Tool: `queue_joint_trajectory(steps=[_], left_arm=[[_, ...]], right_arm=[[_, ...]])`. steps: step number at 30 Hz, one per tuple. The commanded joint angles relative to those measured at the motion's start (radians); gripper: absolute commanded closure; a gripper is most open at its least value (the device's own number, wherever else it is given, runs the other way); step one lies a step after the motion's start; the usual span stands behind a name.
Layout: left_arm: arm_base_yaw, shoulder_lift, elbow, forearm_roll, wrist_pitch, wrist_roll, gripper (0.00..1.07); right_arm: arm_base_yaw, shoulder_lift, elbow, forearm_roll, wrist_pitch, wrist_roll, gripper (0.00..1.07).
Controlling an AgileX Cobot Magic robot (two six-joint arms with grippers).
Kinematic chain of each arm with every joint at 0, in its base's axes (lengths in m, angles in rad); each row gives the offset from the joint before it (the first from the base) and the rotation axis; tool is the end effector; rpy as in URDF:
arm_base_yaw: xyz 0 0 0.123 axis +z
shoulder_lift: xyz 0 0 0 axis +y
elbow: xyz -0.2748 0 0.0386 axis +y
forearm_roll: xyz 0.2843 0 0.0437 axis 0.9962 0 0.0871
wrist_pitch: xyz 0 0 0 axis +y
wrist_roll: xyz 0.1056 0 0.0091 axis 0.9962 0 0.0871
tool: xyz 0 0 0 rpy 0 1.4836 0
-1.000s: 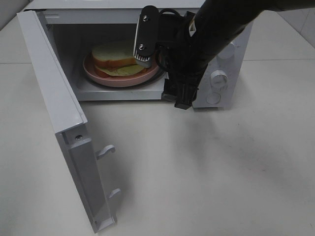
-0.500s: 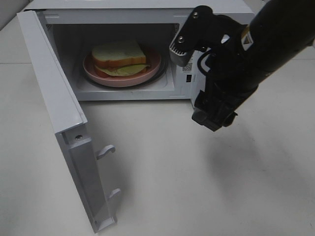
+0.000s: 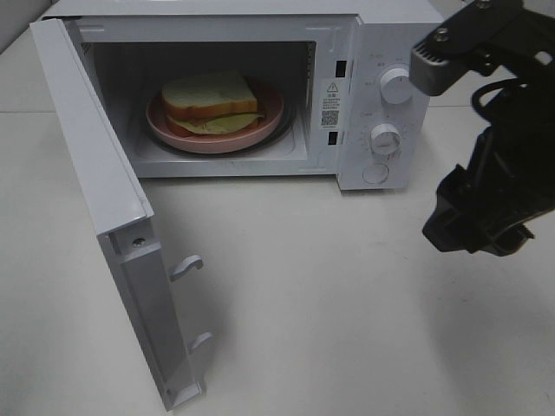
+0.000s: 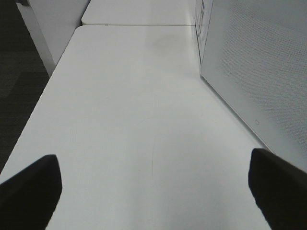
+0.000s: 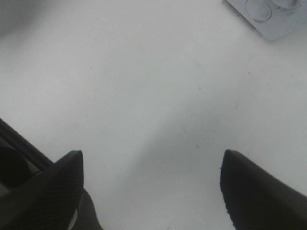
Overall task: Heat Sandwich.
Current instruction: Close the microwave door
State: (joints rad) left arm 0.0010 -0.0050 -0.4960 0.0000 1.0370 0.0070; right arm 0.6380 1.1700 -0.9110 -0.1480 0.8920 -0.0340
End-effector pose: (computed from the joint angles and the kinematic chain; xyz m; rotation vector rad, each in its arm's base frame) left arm 0.0488 0.0000 0.2890 0.0061 2.0196 0.0051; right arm 0.2208 0.1486 0.2687 -0.9408 2.4430 0.0273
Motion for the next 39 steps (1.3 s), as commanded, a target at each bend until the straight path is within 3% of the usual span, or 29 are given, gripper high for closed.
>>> queue_joint_trajectory(steps=[1, 12, 21, 31, 39], left_arm=[[0.003, -0.025, 0.003, 0.000, -0.006, -0.001, 0.01], [0.003, -0.025, 0.003, 0.000, -0.006, -0.001, 0.01], [0.003, -0.025, 0.003, 0.000, -0.006, -0.001, 0.01], [0.003, -0.025, 0.003, 0.000, -0.006, -0.001, 0.01], [0.003, -0.025, 0.003, 0.000, -0.006, -0.001, 0.01]], right_arm=[[0.000, -0.039, 0.006, 0.001, 0.057, 0.021, 0.31], [0.000, -0.179, 0.006, 0.009, 0.218, 0.034, 0.31], [-0.005, -0.297, 0.094, 0.004, 0.225, 0.059, 0.31], [-0.219, -0.484, 0.218, 0.033, 0.214, 0.059, 0.31], [-0.311, -0.605, 0.269, 0.068, 0.198, 0.059, 0.31]])
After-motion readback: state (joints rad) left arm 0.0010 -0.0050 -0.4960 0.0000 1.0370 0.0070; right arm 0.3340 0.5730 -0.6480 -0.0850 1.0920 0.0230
